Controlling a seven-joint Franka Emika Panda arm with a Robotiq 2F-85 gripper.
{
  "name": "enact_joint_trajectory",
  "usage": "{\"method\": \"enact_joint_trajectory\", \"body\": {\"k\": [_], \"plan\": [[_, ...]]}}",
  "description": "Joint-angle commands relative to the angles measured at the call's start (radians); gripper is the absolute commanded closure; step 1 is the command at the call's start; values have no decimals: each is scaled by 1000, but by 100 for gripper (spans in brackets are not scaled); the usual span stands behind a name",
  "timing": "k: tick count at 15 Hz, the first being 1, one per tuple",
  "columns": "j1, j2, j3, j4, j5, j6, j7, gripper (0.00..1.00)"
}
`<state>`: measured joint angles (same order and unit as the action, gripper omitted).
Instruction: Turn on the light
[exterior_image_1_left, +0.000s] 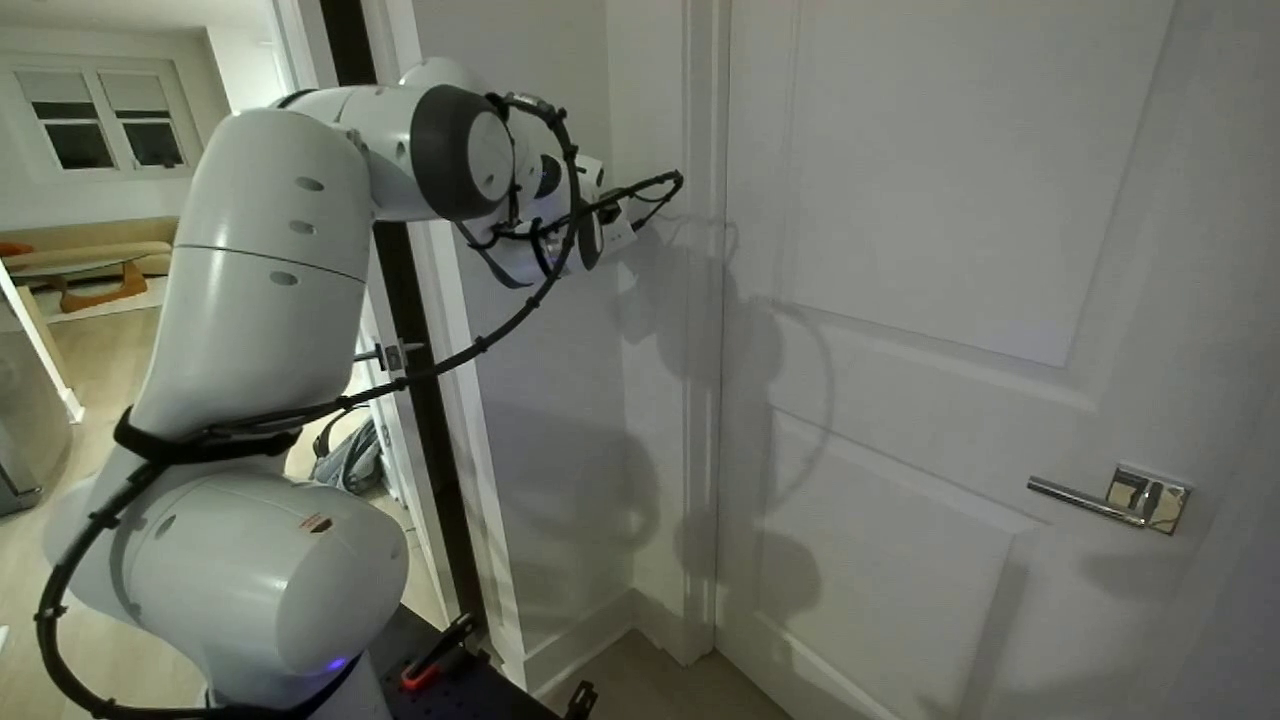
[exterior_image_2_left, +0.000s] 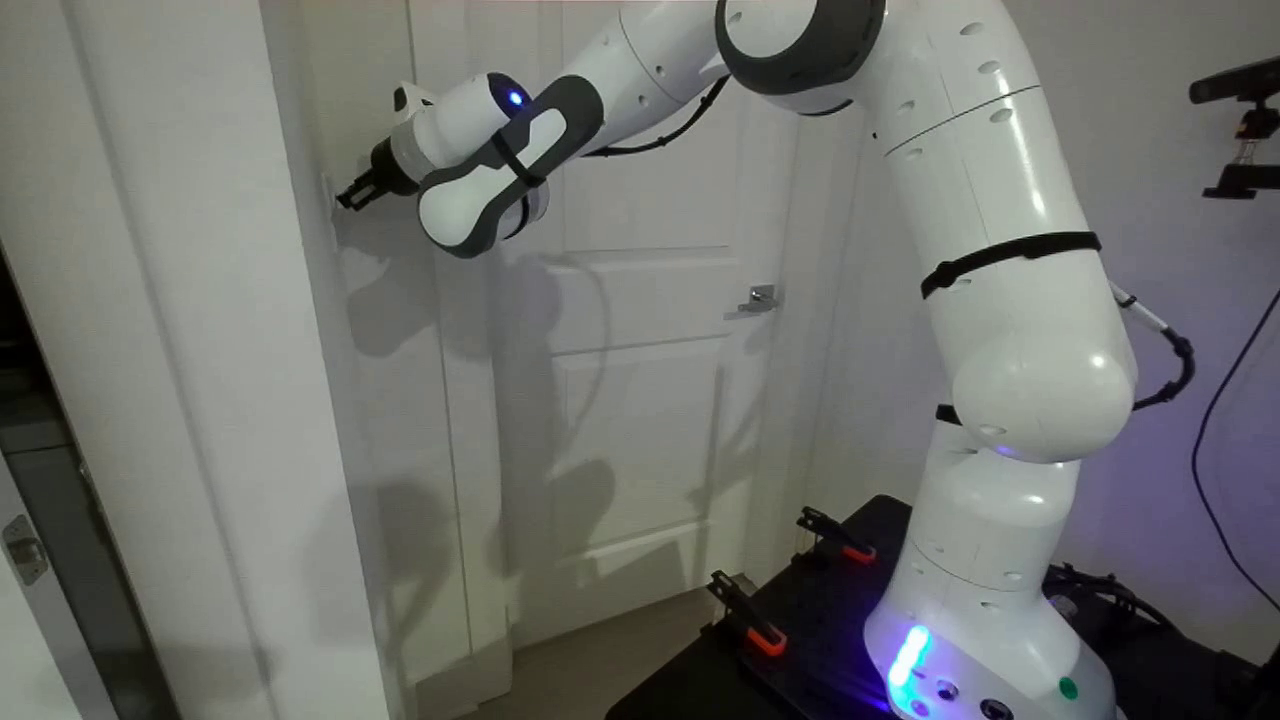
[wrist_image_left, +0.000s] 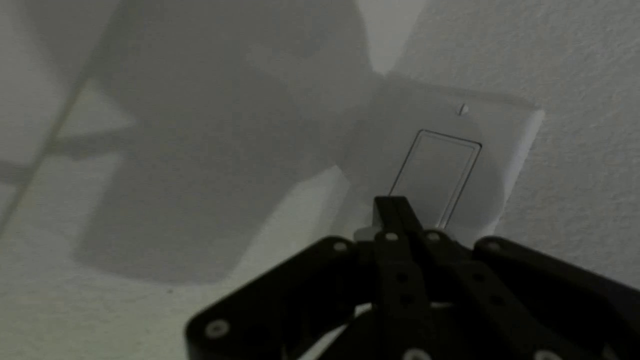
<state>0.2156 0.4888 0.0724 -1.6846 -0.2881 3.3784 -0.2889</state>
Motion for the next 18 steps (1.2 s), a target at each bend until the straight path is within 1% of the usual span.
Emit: {"method": "enact_joint_trajectory", "body": {"k": [1,8,14,18], "plan": [[-18,21,19,37,-15,9,11,100],[-34,34,40,47,-15,30,17,100],[-101,54,132,56,-10,58,16,100],[-138,58,176,55,-10,53,10,100]]}}
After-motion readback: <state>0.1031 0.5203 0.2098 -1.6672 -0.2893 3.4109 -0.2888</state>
